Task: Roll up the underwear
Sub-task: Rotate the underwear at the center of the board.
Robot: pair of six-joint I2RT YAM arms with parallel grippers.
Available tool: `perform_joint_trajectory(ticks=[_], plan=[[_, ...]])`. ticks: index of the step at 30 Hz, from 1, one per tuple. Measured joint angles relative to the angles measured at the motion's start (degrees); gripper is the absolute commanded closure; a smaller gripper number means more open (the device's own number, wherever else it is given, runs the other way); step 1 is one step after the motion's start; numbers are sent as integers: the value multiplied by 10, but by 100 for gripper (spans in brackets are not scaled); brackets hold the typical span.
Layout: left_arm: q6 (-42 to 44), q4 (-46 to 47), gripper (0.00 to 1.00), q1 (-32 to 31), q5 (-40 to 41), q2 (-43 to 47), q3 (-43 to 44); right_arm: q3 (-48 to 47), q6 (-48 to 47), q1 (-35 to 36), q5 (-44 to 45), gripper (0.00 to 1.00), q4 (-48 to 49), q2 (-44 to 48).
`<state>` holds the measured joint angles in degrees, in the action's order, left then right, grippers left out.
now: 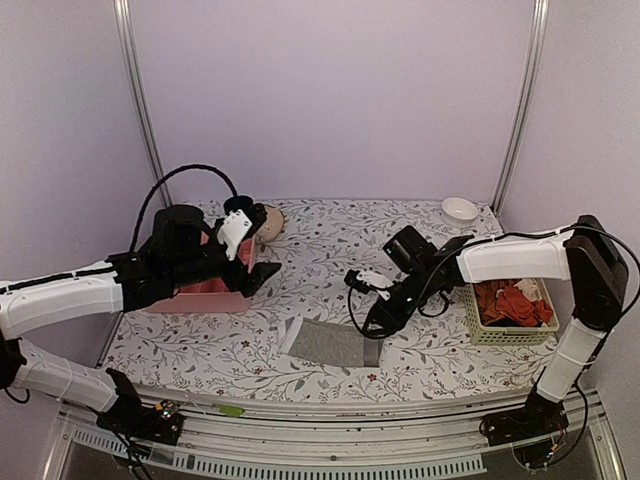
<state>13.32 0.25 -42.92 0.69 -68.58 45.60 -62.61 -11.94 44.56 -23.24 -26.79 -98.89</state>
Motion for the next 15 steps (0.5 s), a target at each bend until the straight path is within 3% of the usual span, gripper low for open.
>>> perform_joint_trajectory(ticks=[3, 11, 15], plan=[[-31, 25, 4, 4, 12, 24, -8, -8, 0, 0, 0, 56, -3, -25], [-58, -20, 8, 9, 0, -35, 18, -19, -3, 0, 8, 75, -7, -61], [-60, -45, 19, 10, -19, -42, 17, -20, -5, 0, 21, 91, -8, -68]])
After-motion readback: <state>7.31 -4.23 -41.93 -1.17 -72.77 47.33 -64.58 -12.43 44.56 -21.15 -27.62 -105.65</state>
